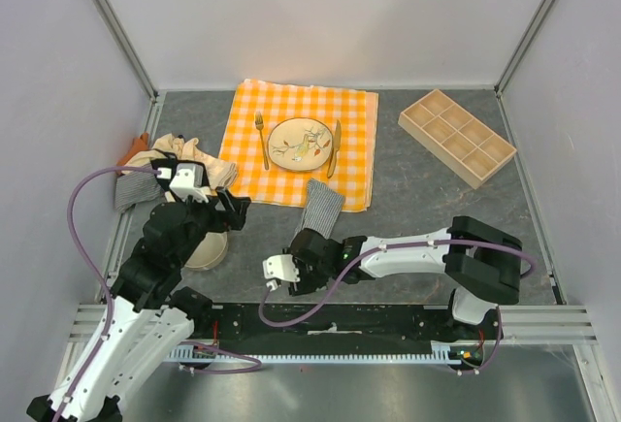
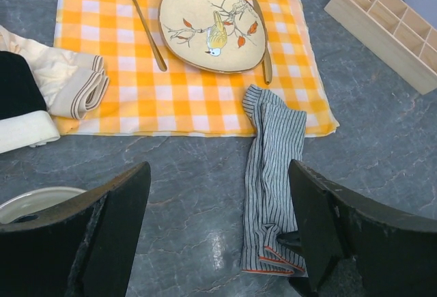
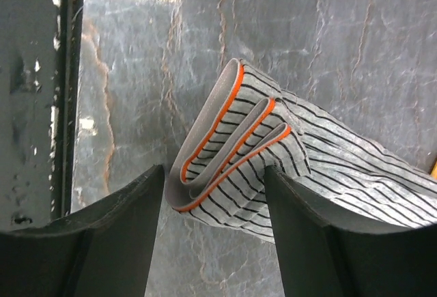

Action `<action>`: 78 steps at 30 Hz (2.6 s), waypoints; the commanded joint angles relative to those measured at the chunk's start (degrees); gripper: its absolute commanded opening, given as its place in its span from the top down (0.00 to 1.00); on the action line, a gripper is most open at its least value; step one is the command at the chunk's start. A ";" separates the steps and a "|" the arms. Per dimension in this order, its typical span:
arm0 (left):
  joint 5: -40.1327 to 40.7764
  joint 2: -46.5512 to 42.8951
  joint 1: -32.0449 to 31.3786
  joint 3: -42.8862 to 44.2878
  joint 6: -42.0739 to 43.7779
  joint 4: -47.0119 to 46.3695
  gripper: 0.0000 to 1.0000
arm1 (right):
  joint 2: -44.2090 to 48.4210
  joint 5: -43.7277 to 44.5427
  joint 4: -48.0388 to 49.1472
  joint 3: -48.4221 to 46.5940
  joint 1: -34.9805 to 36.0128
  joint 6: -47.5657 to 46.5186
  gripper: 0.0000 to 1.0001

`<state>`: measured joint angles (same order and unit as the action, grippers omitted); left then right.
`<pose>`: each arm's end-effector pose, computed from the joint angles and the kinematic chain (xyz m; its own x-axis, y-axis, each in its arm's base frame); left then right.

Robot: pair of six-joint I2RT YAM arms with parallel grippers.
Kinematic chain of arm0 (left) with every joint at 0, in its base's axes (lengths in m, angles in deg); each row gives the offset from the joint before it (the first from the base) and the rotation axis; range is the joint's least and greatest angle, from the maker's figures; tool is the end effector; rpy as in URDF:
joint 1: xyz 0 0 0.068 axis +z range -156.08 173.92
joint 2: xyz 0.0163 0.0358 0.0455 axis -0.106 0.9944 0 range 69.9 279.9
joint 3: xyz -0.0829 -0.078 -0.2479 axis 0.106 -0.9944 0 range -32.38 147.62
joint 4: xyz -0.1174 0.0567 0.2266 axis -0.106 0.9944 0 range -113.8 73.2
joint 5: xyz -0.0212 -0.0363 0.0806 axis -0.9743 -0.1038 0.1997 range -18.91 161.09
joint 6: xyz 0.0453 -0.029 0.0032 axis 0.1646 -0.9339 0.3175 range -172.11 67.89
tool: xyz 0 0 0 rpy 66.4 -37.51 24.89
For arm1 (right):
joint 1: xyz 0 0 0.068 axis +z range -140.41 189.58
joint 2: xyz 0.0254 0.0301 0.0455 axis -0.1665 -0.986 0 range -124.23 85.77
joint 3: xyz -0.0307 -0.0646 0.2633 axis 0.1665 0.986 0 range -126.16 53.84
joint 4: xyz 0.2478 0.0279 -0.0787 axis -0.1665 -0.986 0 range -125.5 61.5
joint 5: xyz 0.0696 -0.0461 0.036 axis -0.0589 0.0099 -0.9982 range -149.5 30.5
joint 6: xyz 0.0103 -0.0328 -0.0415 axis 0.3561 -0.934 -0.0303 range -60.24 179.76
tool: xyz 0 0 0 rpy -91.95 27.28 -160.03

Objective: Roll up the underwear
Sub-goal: Roll the underwear to the center of the board.

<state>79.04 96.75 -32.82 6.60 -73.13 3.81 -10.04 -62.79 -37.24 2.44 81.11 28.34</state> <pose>0.1064 -0.0480 0.3137 -0.3397 -0.2267 -0.9128 0.2192 0.9247 -0.3113 0.1024 0.3131 0.1599 0.2829 -0.7956 -0.5357 -0.9496 -0.1534 -0.2735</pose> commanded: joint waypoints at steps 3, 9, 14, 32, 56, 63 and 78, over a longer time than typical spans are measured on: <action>1.02 -2.68 0.11 -1.10 2.73 -0.02 0.12 | -3.07 2.41 1.79 -0.11 0.46 1.19 0.36; -3.53 -3.74 0.11 -1.89 4.93 -1.42 0.12 | -0.79 -1.71 -2.15 1.91 -2.96 0.13 0.78; -12.23 -3.56 0.11 -3.38 7.04 -5.11 0.13 | 3.52 -13.37 -16.44 1.92 -7.80 -7.39 0.88; -32.58 5.92 -20.25 -3.58 17.93 -18.13 0.30 | -16.50 -43.20 -68.75 -13.88 -36.53 -45.12 0.87; -4.79 54.08 -51.04 -2.16 42.89 -47.21 0.22 | -23.37 -46.46 -68.09 -18.83 -42.17 -40.83 0.85; -5.31 64.01 -51.13 0.57 42.37 -51.42 0.22 | -23.11 -46.28 -67.29 -18.57 -42.26 -40.04 0.85; -5.83 71.32 -49.11 3.65 35.61 -45.90 0.98 | -21.00 -46.11 -65.80 -17.95 -42.43 -38.63 0.80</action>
<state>74.58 166.93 -82.88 9.13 -34.29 -42.92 -33.34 -106.96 -104.58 -15.33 38.97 -9.98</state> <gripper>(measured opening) 0.141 0.191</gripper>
